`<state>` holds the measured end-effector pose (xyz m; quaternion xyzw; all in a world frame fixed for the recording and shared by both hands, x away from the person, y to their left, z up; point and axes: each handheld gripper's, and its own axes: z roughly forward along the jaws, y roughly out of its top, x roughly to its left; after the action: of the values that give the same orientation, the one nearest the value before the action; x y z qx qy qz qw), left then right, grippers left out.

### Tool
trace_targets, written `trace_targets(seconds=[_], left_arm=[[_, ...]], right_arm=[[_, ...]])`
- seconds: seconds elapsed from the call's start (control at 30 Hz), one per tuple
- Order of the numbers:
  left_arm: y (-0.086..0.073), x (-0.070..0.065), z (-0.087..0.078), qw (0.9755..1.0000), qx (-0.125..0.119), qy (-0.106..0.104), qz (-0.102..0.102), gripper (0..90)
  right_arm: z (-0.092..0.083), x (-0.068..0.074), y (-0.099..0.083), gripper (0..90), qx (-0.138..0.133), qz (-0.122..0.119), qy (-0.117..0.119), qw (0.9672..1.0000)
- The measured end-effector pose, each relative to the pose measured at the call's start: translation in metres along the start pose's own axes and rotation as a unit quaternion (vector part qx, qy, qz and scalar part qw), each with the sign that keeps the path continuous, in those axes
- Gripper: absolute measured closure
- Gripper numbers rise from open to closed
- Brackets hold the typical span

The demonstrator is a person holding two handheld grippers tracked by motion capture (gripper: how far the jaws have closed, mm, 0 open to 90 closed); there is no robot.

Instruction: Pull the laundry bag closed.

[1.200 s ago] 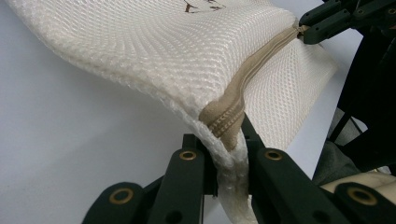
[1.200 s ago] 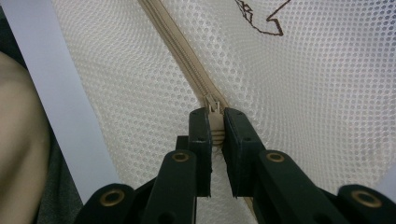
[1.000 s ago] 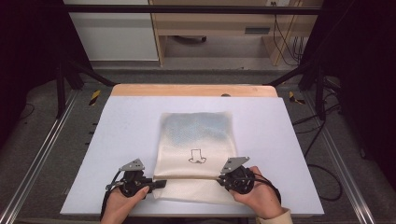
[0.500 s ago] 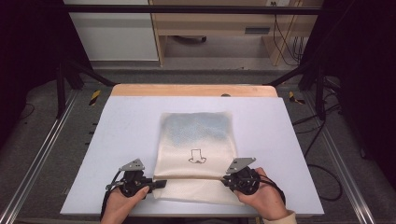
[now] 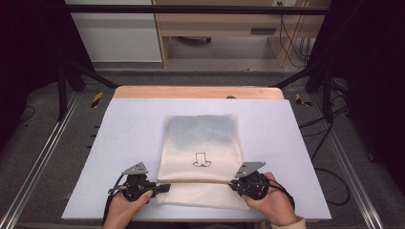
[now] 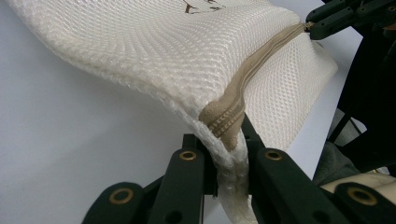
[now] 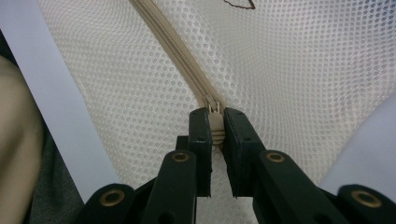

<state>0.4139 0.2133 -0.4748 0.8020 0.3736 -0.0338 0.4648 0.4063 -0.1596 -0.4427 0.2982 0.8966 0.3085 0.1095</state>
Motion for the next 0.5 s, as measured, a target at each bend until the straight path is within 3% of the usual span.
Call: trace_targets(seconds=[0.5], left_arm=[[0.0001, -0.0009, 0.0002, 1.0, 0.0, 0.0, 0.0, 84.1]], right_arm=[[-0.0037, -0.0035, -0.0049, 82.0, 0.0, 0.009, -0.008, 0.9999]])
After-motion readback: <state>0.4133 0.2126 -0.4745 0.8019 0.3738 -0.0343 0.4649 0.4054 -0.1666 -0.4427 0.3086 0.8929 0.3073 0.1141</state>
